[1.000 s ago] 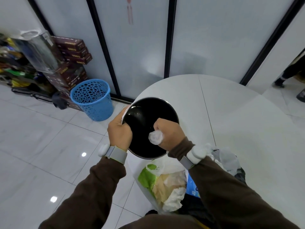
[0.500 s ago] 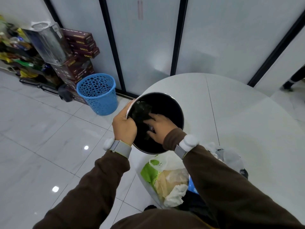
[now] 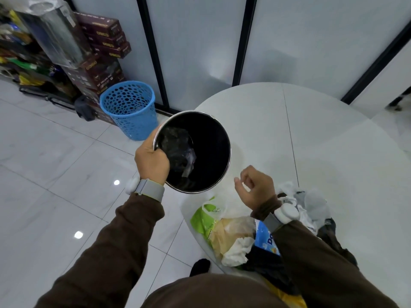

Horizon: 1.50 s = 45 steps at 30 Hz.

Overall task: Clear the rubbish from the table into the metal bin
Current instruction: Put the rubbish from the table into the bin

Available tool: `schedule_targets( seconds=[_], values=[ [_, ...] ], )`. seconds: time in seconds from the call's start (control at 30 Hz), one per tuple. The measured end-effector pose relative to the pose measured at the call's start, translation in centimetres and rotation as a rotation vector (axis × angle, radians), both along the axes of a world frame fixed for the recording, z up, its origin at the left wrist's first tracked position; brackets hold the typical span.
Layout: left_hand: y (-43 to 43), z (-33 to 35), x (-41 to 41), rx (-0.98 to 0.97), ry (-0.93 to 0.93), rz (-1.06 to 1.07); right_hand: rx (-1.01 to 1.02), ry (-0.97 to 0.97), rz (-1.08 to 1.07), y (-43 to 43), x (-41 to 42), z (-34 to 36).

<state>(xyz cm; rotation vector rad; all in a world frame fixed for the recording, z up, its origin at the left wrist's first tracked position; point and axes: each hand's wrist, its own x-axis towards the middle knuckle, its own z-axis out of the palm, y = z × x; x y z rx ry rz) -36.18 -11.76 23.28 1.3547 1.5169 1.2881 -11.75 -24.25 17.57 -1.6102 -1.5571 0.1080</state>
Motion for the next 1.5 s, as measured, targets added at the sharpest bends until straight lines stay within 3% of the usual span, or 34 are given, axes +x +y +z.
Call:
schedule_targets(
  seconds=[0.07,0.2,0.27,0.37,0.47,0.83,1.07,1.17,1.33,1.5],
  values=[
    [0.1,-0.2,-0.2,-0.022,0.006,0.005,-0.266,-0.120,0.023,-0.3,0.0,-3.2],
    [0.1,-0.6,-0.5,-0.034,-0.012,-0.004,-0.983,-0.258,0.029,0.9,-0.4,-8.6],
    [0.1,-0.7,-0.4,-0.047,0.000,-0.014,-1.142,-0.300,0.044,1.6,-0.6,-10.7],
    [0.2,-0.8,-0.1,-0.055,0.025,-0.021,-1.187,-0.353,0.033,2.3,-0.7,-12.2],
    [0.3,-0.8,0.0,-0.069,0.045,-0.021,-1.126,-0.364,0.004,2.5,-0.5,-11.7],
    [-0.2,0.1,2.0,-0.009,0.054,-0.057,-0.813,-0.120,-0.192,-0.1,3.3,-6.0],
    [-1.6,0.5,5.1,0.048,0.033,-0.102,-0.465,0.289,-0.426,-3.3,5.8,-3.3],
    [-2.0,0.1,6.3,0.033,0.039,-0.081,-0.451,0.476,-0.561,-3.6,7.2,-2.9],
    [-3.1,0.3,8.0,0.058,0.030,-0.061,-0.240,0.724,-0.515,-4.3,9.6,-1.6],
    [-3.5,0.2,9.0,0.053,0.039,-0.073,0.027,1.145,-0.495,-4.7,11.2,-0.2]
  ],
)
